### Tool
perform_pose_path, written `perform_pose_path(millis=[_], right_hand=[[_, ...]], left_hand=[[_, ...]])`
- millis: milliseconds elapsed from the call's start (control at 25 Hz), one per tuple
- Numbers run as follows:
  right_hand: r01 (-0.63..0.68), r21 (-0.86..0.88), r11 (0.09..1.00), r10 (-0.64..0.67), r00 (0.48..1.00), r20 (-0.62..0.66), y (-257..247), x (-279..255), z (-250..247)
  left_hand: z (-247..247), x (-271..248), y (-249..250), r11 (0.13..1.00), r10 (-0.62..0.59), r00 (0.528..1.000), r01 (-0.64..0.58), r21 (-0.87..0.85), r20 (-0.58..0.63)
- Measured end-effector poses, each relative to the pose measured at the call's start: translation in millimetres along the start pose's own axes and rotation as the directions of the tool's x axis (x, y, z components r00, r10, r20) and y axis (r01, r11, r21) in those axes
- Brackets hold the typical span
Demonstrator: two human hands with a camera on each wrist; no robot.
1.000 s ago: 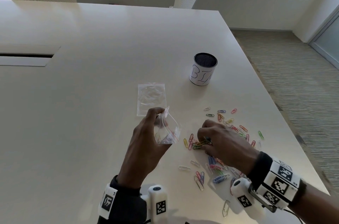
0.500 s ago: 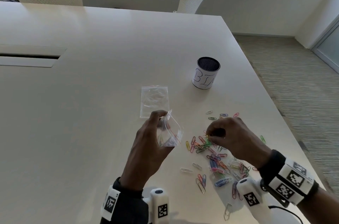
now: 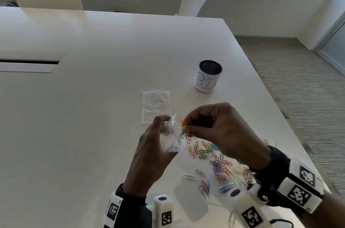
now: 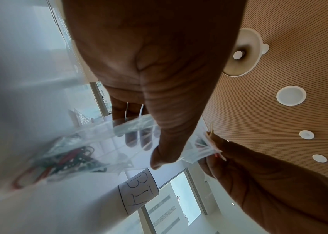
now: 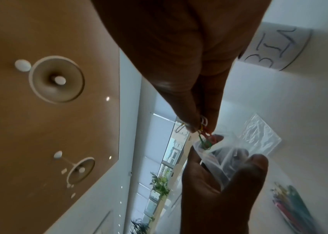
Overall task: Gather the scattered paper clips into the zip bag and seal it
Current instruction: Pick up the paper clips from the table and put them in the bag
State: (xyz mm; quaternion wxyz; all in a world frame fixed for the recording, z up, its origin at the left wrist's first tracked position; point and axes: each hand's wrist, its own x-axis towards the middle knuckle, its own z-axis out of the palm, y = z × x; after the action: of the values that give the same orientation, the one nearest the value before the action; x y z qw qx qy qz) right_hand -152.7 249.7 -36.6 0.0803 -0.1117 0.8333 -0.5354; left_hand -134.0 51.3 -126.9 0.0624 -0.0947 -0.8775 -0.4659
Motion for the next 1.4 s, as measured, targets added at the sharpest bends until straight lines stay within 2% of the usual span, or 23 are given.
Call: perform_pose_path(millis=[120,240,600,720,840,880,920,1000,1080,1160,1280,1400], right_hand=[[0.057,-0.164,0.985,-0.058,0.998,0.0,0,5,16],[0.099,-0.255,0.962,-0.099,0.995,0.012,-2,8,23],[0.12,-0.318,0.94,-0.125,0.992,0.004,-6,11,21],[0.119,-0.323,0.939,-0.149,0.987,-0.068,-7,11,5],[0.059,-0.345,0.937,-0.116,0.982,-0.146,8,15,-20],[0.037,-0.379,0.925,-0.095,0.986,-0.135,16,15,-27],[0.027,-0.428,0.903,-0.069,0.994,-0.082,24,14,-31],[0.059,-0.536,0.842,-0.002,0.994,0.107,41,10,-32],[0.122,-0.594,0.795,0.059,0.959,0.276,55,5,-24],[0.202,-0.608,0.768,0.068,0.918,0.391,66,2,-12],[0.335,-0.607,0.721,0.004,0.874,0.487,78,2,-3],[0.379,-0.605,0.701,-0.034,0.864,0.502,87,2,-5]], left_hand=[[-1,0,-1,1.0,-0.015,1.0,0.015,0.002,0.0],[-1,0,-3,1.0,-0.023,1.0,0.023,0.002,0.0],[-3,1,-2,1.0,-0.018,1.0,0.018,-0.003,0.002],[-4,1,0,1.0,-0.02,1.0,0.02,-0.007,-0.004],[-5,0,0,1.0,-0.019,1.0,0.019,-0.021,-0.005],[-4,1,0,1.0,-0.016,1.0,0.016,-0.024,-0.003],[-4,1,0,1.0,-0.013,1.0,0.013,-0.025,0.001],[-3,2,0,1.0,-0.008,1.0,0.008,-0.023,0.006],[-3,3,-1,1.0,0.0,1.0,0.0,-0.013,0.01],[-3,3,-1,1.0,0.005,1.0,-0.005,-0.002,0.011],[-5,1,-1,1.0,-0.003,1.0,0.003,0.003,0.001],[-4,1,0,1.0,-0.002,1.0,0.002,-0.003,-0.002]])
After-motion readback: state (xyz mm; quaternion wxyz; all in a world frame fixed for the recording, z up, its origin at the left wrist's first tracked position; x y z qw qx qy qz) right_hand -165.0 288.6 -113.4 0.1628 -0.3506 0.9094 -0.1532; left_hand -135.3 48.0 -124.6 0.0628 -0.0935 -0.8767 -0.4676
